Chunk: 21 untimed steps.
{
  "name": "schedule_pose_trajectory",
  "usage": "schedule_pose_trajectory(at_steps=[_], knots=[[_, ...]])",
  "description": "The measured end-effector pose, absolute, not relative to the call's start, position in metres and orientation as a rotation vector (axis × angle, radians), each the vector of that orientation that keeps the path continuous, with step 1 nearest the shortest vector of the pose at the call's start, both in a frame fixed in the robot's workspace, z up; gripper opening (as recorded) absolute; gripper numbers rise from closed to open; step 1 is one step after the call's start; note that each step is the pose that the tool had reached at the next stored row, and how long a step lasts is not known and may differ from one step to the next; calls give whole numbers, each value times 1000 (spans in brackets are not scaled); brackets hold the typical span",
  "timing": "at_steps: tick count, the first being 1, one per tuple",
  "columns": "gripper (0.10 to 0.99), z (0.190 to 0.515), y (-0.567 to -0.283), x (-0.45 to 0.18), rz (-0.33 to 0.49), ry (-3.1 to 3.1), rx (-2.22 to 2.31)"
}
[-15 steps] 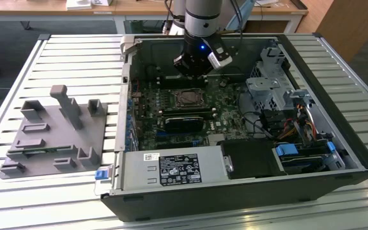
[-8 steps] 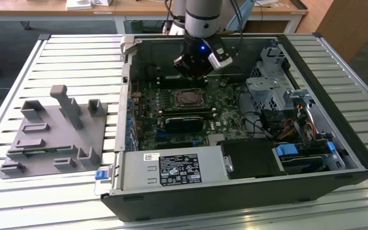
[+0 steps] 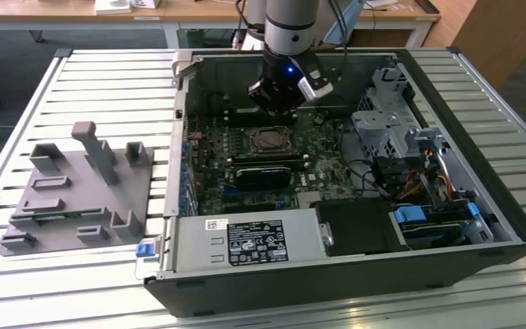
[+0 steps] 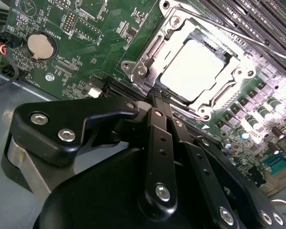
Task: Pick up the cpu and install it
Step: 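Install the second cpu locking lever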
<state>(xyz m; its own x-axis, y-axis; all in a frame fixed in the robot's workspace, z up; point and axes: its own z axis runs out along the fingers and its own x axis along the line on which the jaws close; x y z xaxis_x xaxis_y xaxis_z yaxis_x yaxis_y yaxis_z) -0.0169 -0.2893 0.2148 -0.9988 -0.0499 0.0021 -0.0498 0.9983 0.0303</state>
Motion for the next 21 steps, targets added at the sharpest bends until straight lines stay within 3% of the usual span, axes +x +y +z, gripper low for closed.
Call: schedule_pose_trajectory(at_steps=[15,21], knots=[[106,215,-297,-17,-45,-3137,78],[106,237,-297,-17,-46,-3137,78]])
